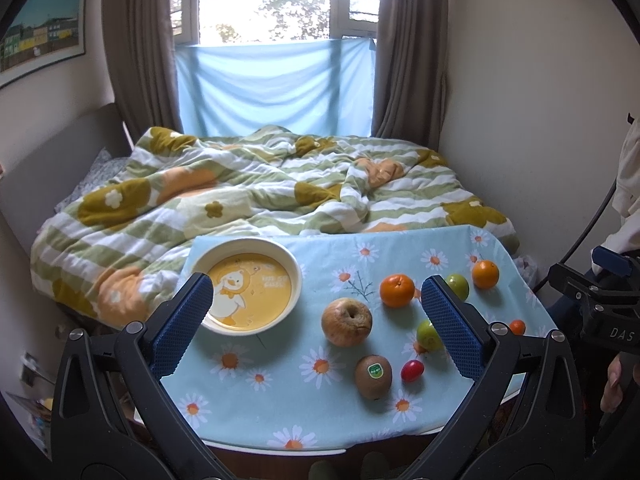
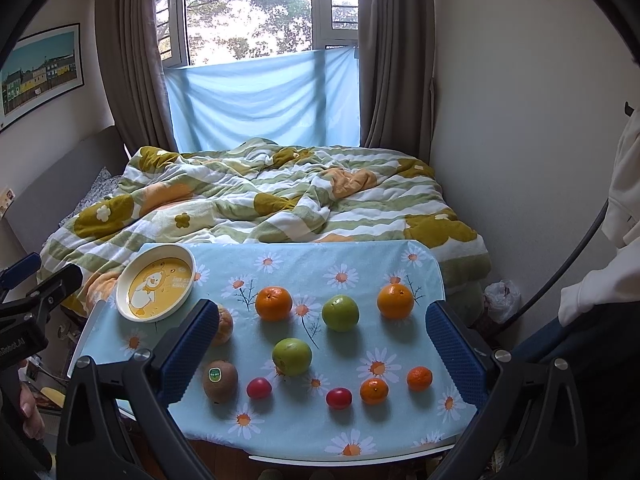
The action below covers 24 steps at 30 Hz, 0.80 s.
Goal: Organize fruits
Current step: 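Reach the left tool to the kiwi and close around it while the right tool reaches toward an orange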
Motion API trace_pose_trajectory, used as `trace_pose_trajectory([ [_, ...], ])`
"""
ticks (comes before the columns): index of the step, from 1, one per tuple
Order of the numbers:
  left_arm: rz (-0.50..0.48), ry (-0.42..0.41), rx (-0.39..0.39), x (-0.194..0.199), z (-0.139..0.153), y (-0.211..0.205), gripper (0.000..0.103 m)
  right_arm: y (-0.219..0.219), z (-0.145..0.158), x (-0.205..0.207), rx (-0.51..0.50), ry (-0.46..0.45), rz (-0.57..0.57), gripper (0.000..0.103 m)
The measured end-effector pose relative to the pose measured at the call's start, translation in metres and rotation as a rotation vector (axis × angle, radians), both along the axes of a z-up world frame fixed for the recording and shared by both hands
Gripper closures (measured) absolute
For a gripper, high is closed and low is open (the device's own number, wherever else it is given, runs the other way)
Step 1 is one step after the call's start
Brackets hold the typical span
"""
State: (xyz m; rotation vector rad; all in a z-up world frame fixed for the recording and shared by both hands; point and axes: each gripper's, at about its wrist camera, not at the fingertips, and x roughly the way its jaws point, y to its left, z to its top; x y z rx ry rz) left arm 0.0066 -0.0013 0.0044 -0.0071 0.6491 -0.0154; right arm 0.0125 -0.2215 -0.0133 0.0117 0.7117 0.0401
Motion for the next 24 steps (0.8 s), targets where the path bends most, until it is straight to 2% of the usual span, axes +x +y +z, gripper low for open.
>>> trace_pose_trajectory([
  [2,-0.02,0.03,-0.007,0.007,-0.006,0.0,0.0,0.002,0.004,0.001,-0.002,0.015,-0.008,0.0],
  [5,-0.048,0.076,-0.023,0.013,-0.024,-0.001,0.0,-0.002,-0.006,0.001,-0.016,0.045,-0.023,0.0],
  [11,-0.043,0.168,-0.04,0.016,-0.065,-0.007,0.0,-0.023,-0.049,0.0,0.009,0.119,-0.024,0.0],
  [15,-0.018,0.214,-0.05,0.016,-0.088,-0.019,0.0,-0.037,-0.076,0.004,0.031,0.167,0.01,0.0],
  [24,0.036,0.31,-0.074,0.027,-0.15,-0.049,0.0,-0.064,-0.134,0.011,0.015,0.236,0.088,0.0],
])
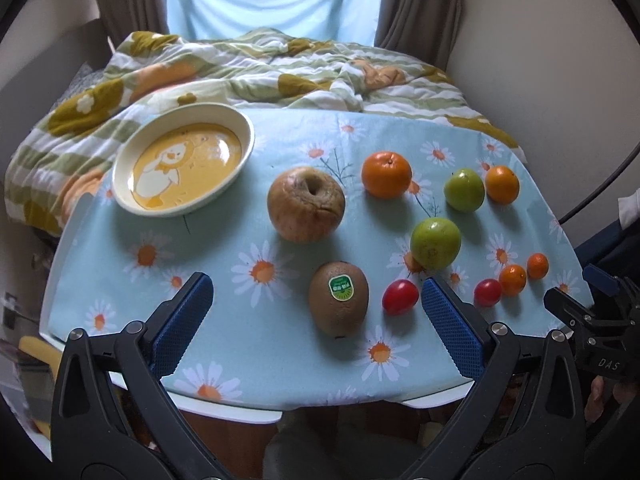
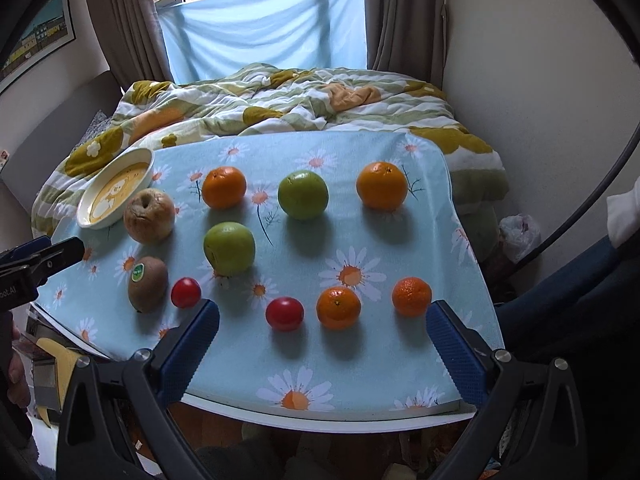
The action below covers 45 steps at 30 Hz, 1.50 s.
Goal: Organize fruits
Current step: 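Reach the left tool to the kiwi and close around it while the right tool reaches toward an orange, then lift the kiwi with the left tool while the right tool grasps and lifts the orange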
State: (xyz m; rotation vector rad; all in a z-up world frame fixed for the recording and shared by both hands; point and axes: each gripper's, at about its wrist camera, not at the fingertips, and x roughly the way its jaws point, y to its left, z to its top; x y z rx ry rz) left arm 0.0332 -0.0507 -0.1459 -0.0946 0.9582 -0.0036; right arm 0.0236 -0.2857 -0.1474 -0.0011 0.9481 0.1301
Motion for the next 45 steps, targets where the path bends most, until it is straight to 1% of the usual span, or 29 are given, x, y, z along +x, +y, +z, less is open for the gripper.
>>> trace_pose_trajectory([
  [1,0.006,0.006,0.002,0.001,-0.006,-0.003,0.0,-0.002,-0.006,0.001,-0.004,0.005,0.009,0.001],
  [3,0.019,0.019,0.005,0.004,-0.017,-0.009,0.0,-0.006,-0.018,0.004,-0.011,0.021,0.032,0.009],
  [6,0.035,0.036,0.01,0.006,-0.031,-0.013,0.0,-0.011,-0.035,0.008,-0.015,0.048,0.06,0.015],
  [9,0.054,0.056,0.018,0.01,-0.046,-0.015,0.0,-0.014,-0.047,0.011,-0.031,0.068,0.089,0.024],
  [12,0.072,0.072,0.01,0.013,-0.058,-0.014,0.002,-0.014,-0.055,0.013,-0.041,0.077,0.115,0.029],
  [15,0.07,0.084,0.009,0.016,-0.066,-0.015,0.006,-0.012,-0.061,0.015,-0.053,0.078,0.138,0.031],
  [17,0.058,0.095,0.006,0.018,-0.071,-0.016,0.017,-0.011,-0.064,0.017,-0.062,0.082,0.152,0.035],
  [20,0.054,0.115,-0.01,0.021,-0.08,-0.018,0.022,-0.01,-0.068,0.018,-0.073,0.089,0.167,0.041],
  [24,0.044,0.125,-0.026,0.025,-0.085,-0.018,0.028,-0.008,-0.072,0.019,-0.08,0.097,0.174,0.044],
  [26,0.032,0.131,-0.031,0.028,-0.087,-0.019,0.036,-0.008,-0.074,0.021,-0.083,0.1,0.175,0.045],
  [27,0.025,0.134,-0.033,0.029,-0.088,-0.019,0.037,-0.008,-0.075,0.021,-0.083,0.103,0.176,0.046],
  [28,0.018,0.132,-0.027,0.03,-0.088,-0.02,0.037,-0.007,-0.076,0.022,-0.084,0.105,0.177,0.046],
  [31,-0.003,0.13,-0.008,0.031,-0.088,-0.024,0.044,-0.008,-0.077,0.025,-0.085,0.108,0.177,0.048],
  [32,-0.007,0.131,0.0,0.032,-0.088,-0.025,0.048,-0.008,-0.077,0.025,-0.084,0.109,0.177,0.049],
  [35,-0.01,0.13,-0.008,0.031,-0.087,-0.023,0.05,-0.008,-0.077,0.027,-0.078,0.11,0.18,0.05],
  [45,-0.014,0.124,0.009,0.024,-0.087,-0.024,0.051,-0.004,-0.076,0.035,-0.07,0.106,0.205,0.063],
])
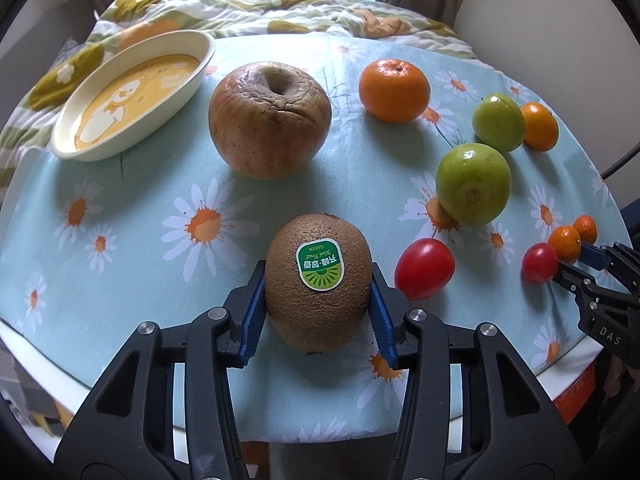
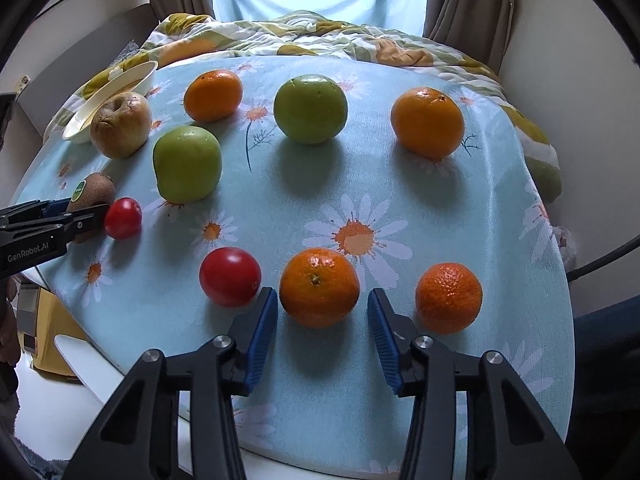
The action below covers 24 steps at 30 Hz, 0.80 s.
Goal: Organize fruits
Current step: 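Lift the kiwi with the left tool while the right tool grasps and lifts the orange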
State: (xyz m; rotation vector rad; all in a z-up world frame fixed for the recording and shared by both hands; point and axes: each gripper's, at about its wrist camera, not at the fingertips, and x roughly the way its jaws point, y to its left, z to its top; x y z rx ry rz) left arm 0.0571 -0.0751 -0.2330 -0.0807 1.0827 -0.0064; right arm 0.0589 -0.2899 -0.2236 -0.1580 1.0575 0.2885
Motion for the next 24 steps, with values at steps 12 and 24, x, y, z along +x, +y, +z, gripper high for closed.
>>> trace_pose_trajectory([
  [12,0.029,-0.006,-0.012,-0.01,0.003,0.005,0.052,0.003,0.006,0.003,0.013,-0.017,0.02,0.068],
  [24,0.074,-0.079,-0.036,-0.021,0.038,0.01,0.053,0.004,0.032,0.002,0.026,-0.049,0.053,0.068],
])
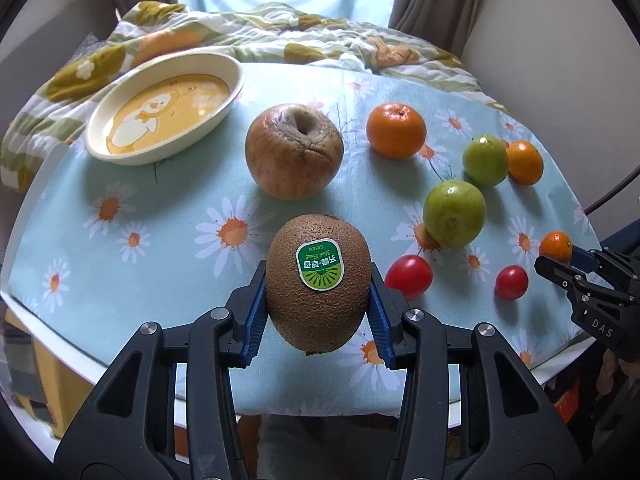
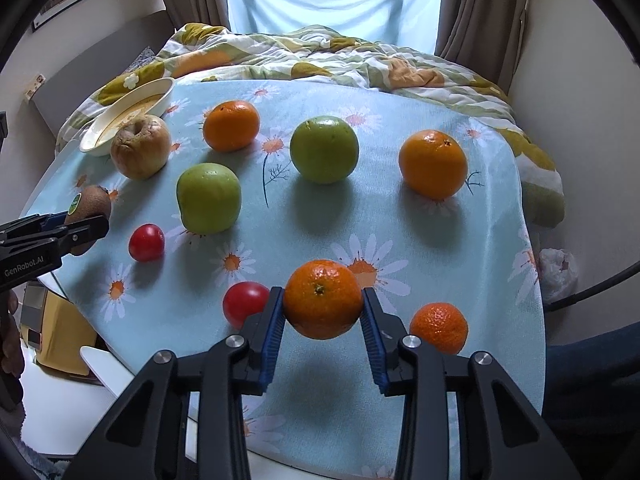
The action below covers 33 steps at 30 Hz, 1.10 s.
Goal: Organize fruits
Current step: 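Lift the kiwi with the left tool while the right tool grasps and lifts the orange, then lower the kiwi onto the duck plate and open the left tool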
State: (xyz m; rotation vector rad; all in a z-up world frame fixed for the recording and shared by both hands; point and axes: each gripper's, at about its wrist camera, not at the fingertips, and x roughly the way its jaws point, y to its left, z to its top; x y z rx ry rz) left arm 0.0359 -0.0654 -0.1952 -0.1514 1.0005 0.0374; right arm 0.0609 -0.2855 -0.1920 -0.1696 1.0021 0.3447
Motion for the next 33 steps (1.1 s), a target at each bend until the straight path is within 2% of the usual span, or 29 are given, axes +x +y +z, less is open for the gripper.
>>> trace_pose_trajectory([
  [10,0.036,-0.089,0.002,0.002,0.057,0.017,0.053,0.02,0.043,0.01,0.025,-0.057,0.052,0.068],
  [20,0.034,-0.136,0.01,0.025,0.089,0.071,0.053,0.078,0.076,0.037,0.056,-0.093,0.094,0.068],
  [26,0.014,-0.136,0.016,0.056,0.096,0.118,0.053,0.13,0.082,0.059,0.077,-0.094,0.097,0.068],
  [33,-0.041,-0.111,0.024,0.104,0.084,0.171,0.053,0.186,0.081,0.093,0.102,-0.084,0.056,0.068],
])
